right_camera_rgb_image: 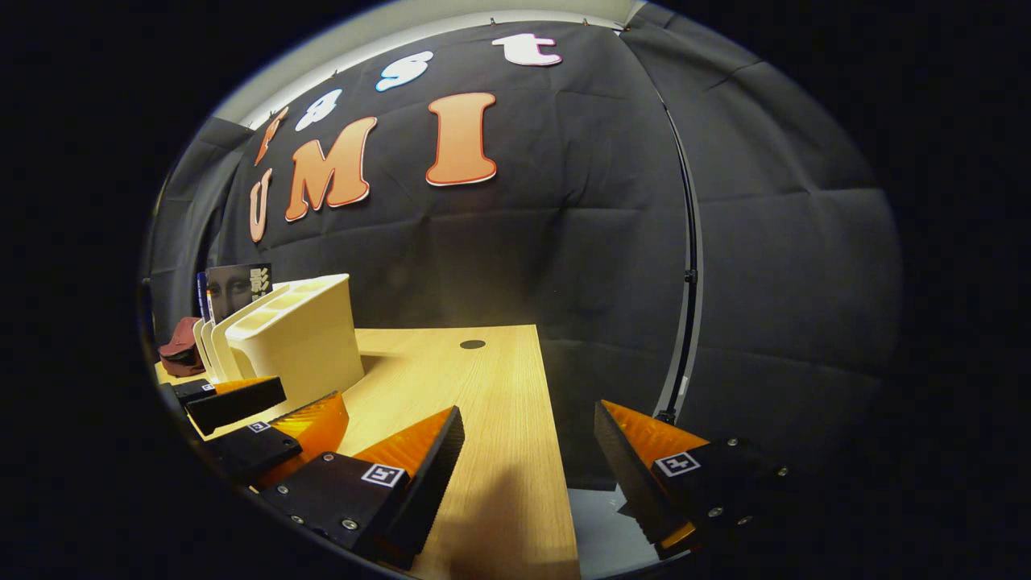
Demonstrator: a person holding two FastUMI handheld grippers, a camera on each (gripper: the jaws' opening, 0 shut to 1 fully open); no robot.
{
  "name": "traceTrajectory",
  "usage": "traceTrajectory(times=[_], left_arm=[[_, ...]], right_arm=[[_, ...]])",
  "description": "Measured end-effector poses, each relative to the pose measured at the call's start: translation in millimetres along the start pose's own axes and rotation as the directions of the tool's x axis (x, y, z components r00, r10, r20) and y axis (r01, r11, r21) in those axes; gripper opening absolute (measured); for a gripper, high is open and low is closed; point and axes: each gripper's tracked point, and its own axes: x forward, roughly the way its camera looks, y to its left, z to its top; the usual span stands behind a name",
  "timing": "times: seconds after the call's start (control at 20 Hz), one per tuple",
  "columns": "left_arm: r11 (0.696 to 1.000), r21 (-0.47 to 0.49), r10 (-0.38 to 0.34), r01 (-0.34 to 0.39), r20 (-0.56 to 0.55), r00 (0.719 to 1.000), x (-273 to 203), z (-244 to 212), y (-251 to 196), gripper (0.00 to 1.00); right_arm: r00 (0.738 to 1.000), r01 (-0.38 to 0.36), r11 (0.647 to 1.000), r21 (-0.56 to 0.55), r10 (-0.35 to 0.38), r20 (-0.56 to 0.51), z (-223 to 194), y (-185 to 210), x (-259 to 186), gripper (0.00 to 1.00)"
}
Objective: Open the schoolbag, grab two books from the bookshelf and put them into the schoolbag.
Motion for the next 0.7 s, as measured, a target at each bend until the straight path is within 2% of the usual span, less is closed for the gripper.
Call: traceTrajectory(times=[0.5,0.55,0.65,0.7], left_arm=[[1.0,0.01,-0.003,0.003,-0.001,1.0,0,-1,-1,0.98],[1.0,0.017,0.0,0.0,0.007,1.0,-1,1,1,0.98],[1.0,0.013,0.011,-0.012,0.089,0.996,14,13,3,0.98],[1.0,0.019,0.002,-0.004,0.088,0.996,21,16,2,0.98]], right_arm=[[1.0,-0.004,1.0,-0.007,0.004,0.0,0,2,1,0.97],[1.0,-0.002,1.0,-0.007,0.002,-0.004,0,-1,0,0.97],[1.0,0.006,1.0,0.001,-0.006,0.016,3,-2,1,0.97],[1.0,0.003,1.0,0.003,-0.003,0.027,4,0,2,0.97]])
